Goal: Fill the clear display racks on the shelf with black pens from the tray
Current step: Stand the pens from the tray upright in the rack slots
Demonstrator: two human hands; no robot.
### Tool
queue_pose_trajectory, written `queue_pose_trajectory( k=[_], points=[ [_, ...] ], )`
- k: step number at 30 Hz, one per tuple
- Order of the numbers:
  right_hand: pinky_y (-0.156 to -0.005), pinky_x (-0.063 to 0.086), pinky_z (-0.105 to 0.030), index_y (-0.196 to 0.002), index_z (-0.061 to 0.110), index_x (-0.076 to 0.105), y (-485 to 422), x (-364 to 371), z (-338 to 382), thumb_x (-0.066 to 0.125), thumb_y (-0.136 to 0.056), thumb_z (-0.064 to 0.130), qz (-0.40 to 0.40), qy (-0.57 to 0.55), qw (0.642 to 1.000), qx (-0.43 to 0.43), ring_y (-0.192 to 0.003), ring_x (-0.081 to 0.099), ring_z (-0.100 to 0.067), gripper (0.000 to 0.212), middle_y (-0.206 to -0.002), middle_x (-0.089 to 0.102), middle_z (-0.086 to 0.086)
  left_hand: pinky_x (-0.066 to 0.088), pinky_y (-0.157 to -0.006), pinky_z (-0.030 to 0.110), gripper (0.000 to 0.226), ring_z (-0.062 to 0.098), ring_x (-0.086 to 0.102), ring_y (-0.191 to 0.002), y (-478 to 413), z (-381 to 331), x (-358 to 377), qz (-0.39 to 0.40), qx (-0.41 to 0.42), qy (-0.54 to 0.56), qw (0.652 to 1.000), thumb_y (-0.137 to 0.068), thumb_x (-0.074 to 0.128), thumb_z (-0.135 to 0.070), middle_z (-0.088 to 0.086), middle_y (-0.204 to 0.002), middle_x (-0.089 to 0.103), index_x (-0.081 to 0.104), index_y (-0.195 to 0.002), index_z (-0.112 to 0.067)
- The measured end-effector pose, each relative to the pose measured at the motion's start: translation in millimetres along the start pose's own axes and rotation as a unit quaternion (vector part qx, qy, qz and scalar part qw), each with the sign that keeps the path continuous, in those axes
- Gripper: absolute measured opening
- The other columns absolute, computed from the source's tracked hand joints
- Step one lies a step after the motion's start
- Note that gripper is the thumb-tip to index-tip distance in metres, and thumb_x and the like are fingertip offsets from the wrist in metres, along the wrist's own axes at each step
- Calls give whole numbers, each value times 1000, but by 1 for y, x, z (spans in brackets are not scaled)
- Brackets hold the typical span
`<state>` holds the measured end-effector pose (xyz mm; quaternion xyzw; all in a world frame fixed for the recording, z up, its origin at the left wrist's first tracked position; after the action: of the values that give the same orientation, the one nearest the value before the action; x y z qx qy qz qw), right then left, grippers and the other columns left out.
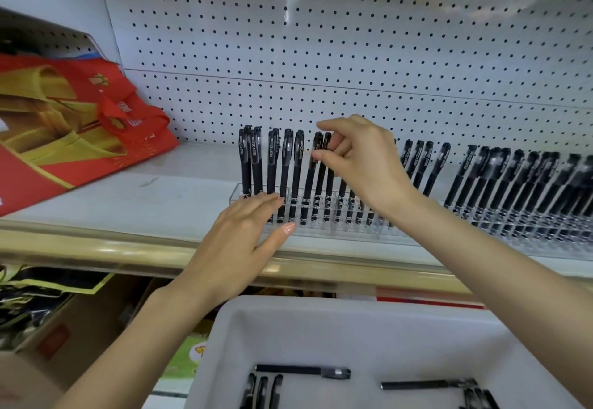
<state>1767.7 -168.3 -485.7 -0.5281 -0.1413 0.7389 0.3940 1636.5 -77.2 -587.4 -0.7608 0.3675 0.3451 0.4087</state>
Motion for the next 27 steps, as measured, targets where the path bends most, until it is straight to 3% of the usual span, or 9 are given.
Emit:
queue_pose_trajectory(
  k=[3, 7, 9, 13, 16, 18, 21, 25, 27],
  points=[
    [-80, 53, -24, -123, 19, 62, 17, -11, 2, 70, -87, 21, 19, -38, 999, 24, -69, 64, -11, 37, -85, 63, 2, -10, -111, 10, 80, -9, 1, -140, 19, -11, -2, -5, 20, -19, 1000, -84, 14, -71, -15, -158, 15, 21, -152, -29],
    [-54, 50, -15, -109, 19, 64, 85, -4, 0, 69, -87, 15, 92, -148, 982, 77, -57, 64, -8, 23, -74, 63, 2, -6, -118, 22, 78, -8, -8, -142, 69, -26, 12, 37, 11, -1, 999, -86, 12, -71, -17, -159, 6, 11, -153, -31],
    [-51, 50, -16, -100, 20, 65, 132, 17, -5, 69, -86, 13, 148, -188, 964, 117, -54, 62, -6, 17, -74, 64, 1, -8, -117, 19, 79, -10, -12, -141, 96, -24, 22, 53, -12, -13, 998, -84, 12, -72, -18, -158, 0, 6, -152, -33],
    [-58, 55, -21, -94, 23, 64, 228, 77, -15, 69, -87, 14, 291, -250, 893, 237, -61, 64, -7, 12, -86, 66, -8, -8, -108, 8, 77, -20, -17, -134, 151, -9, 31, 65, -123, 44, 989, -84, 19, -75, -36, -148, -13, -1, -150, -40],
    [-70, 57, -24, -106, 16, 62, 281, 113, -17, 70, -86, 24, 381, -256, 833, 310, -73, 65, -11, 23, -87, 64, -3, -2, -107, 10, 80, -28, -18, -127, 183, -6, 36, 69, -179, 78, 978, -77, 29, -68, -44, -140, -16, -1, -147, -44],
    [-72, 57, -25, -111, 12, 60, 299, 126, -16, 73, -84, 27, 396, -262, 810, 345, -72, 65, -11, 34, -84, 67, -3, 2, -108, 12, 82, -26, -12, -129, 194, -3, 38, 61, -203, 90, 973, -78, 32, -66, -40, -146, -11, 2, -150, -41],
    [-70, 58, -26, -100, 12, 60, 317, 134, -8, 76, -82, 22, 385, -332, 749, 425, -74, 69, -14, 26, -87, 68, -7, 6, -108, 14, 82, -19, -5, -134, 198, -5, 39, 60, -217, 94, 970, -79, 36, -63, -34, -151, -7, 3, -151, -39],
    [-81, 59, -38, -90, 9, 63, 330, 137, -3, 81, -76, 22, 387, -332, 744, 432, -79, 71, -25, 26, -82, 69, -8, 5, -108, 13, 83, -17, -4, -135, 199, -9, 41, 64, -215, 97, 970, -80, 38, -61, -32, -152, -6, 4, -151, -37],
    [-77, 59, -32, -93, 7, 64, 332, 135, -1, 80, -77, 19, 388, -347, 731, 442, -72, 69, -20, 26, -82, 69, -9, 5, -108, 13, 82, -17, -5, -135, 198, -9, 41, 67, -215, 94, 970, -81, 38, -61, -31, -153, -6, 3, -151, -37]
  ],
)
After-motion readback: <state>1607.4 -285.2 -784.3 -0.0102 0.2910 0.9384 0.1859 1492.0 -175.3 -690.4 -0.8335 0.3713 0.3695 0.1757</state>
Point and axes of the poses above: each hand's wrist, its own y-axis away from the middle knuckle, its own x-axis out of the palm, z = x × y, the point moved 7 cm from there along -y, towards the middle knuckle
